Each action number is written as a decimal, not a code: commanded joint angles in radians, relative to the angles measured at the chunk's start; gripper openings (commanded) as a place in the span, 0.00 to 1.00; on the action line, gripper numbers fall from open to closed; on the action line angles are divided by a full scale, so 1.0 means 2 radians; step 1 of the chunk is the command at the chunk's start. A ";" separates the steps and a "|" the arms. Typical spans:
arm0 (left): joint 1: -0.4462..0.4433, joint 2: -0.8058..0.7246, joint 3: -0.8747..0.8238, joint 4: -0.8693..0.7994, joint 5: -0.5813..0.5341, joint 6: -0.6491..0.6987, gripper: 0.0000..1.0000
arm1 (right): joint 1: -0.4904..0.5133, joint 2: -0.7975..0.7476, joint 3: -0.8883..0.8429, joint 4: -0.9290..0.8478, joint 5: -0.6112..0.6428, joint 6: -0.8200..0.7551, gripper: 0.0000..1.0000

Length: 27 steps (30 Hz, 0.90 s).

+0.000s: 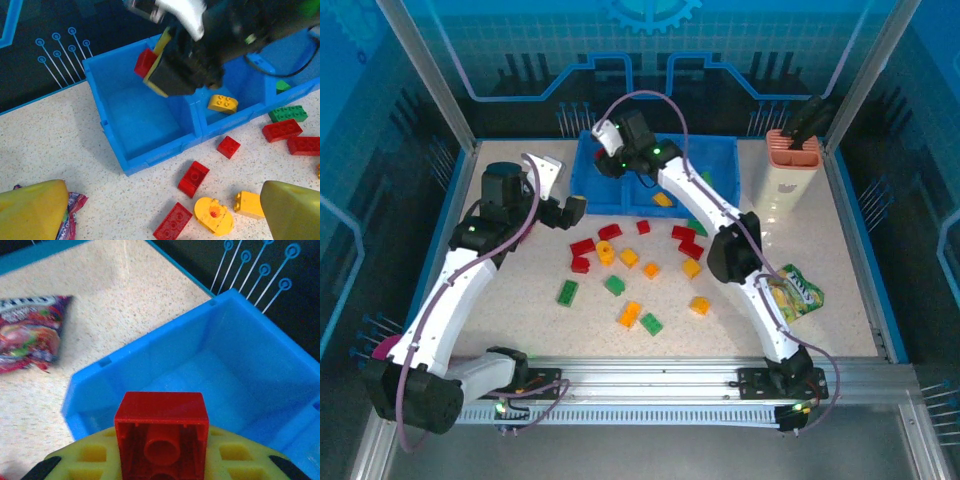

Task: Sort the legos into containers by color
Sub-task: Place the lego in the container.

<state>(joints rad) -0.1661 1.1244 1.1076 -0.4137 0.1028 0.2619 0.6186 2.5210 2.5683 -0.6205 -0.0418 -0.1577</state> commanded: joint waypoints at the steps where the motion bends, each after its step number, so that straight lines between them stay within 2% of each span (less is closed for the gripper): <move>1: -0.003 -0.013 -0.005 0.006 0.007 -0.001 0.99 | 0.007 0.028 0.009 0.014 0.034 -0.053 0.25; 6: -0.003 -0.015 -0.007 0.007 0.007 -0.001 1.00 | 0.008 0.040 -0.018 0.033 0.050 -0.071 0.30; 11: -0.003 -0.015 -0.006 0.007 0.005 0.000 0.99 | 0.012 0.034 -0.025 0.033 0.055 -0.075 0.43; 15: -0.003 -0.015 -0.004 0.004 -0.003 0.002 0.99 | 0.013 0.002 -0.027 0.030 0.032 -0.060 0.51; 19: -0.002 -0.020 -0.006 0.007 -0.026 0.006 0.99 | 0.013 -0.061 -0.057 0.009 0.035 -0.036 0.53; 22: -0.003 -0.025 -0.010 0.011 -0.030 0.008 0.99 | 0.013 -0.152 -0.155 -0.006 0.074 -0.008 0.54; 27: -0.003 -0.020 -0.006 0.004 -0.025 0.006 0.99 | 0.001 -0.330 -0.404 -0.017 0.112 0.080 0.61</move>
<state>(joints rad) -0.1665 1.0966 1.0943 -0.4133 0.0635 0.2649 0.6277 2.0224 1.9179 -0.6128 0.1226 -0.1261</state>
